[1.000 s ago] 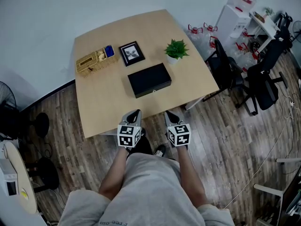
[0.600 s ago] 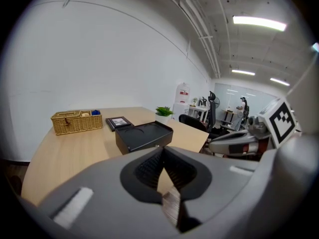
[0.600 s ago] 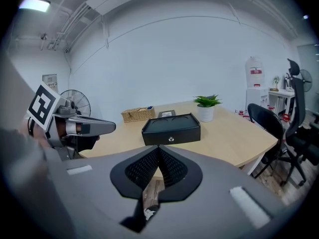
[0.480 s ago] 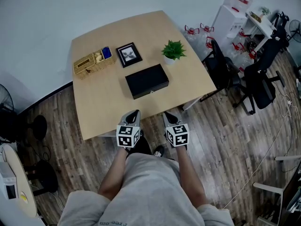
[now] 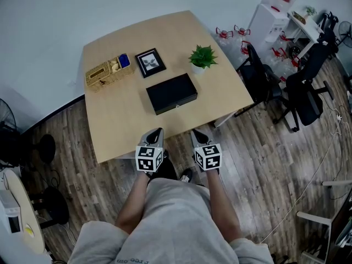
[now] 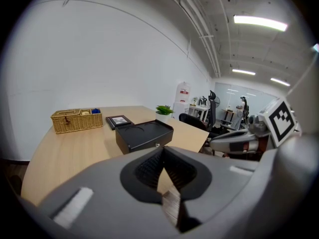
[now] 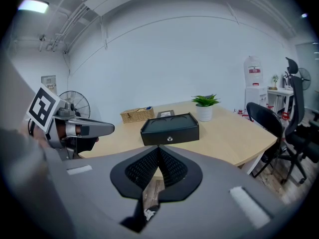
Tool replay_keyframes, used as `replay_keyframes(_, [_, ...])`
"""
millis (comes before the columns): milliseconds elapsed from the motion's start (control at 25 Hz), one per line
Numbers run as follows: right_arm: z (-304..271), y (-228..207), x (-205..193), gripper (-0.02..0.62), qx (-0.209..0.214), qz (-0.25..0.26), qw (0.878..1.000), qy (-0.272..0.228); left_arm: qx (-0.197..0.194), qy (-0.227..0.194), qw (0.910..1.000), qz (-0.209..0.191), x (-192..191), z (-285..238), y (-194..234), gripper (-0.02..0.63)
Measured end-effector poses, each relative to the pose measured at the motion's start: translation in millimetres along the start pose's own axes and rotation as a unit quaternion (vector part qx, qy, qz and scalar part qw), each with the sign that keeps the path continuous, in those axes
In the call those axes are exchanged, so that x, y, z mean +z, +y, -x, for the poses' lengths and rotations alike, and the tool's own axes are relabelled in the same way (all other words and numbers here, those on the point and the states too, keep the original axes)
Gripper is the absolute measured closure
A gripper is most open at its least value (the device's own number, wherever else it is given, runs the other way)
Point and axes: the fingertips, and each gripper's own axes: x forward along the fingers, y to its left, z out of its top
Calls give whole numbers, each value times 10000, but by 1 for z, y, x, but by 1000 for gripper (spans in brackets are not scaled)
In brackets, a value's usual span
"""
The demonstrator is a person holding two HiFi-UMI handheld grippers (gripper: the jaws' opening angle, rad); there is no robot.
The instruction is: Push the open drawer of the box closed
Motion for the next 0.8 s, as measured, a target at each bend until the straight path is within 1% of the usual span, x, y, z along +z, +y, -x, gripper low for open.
replay_keyframes(800, [-5, 3, -3, 594, 59, 15, 10000, 58, 19, 48, 10000, 26, -6, -1, 5, 554])
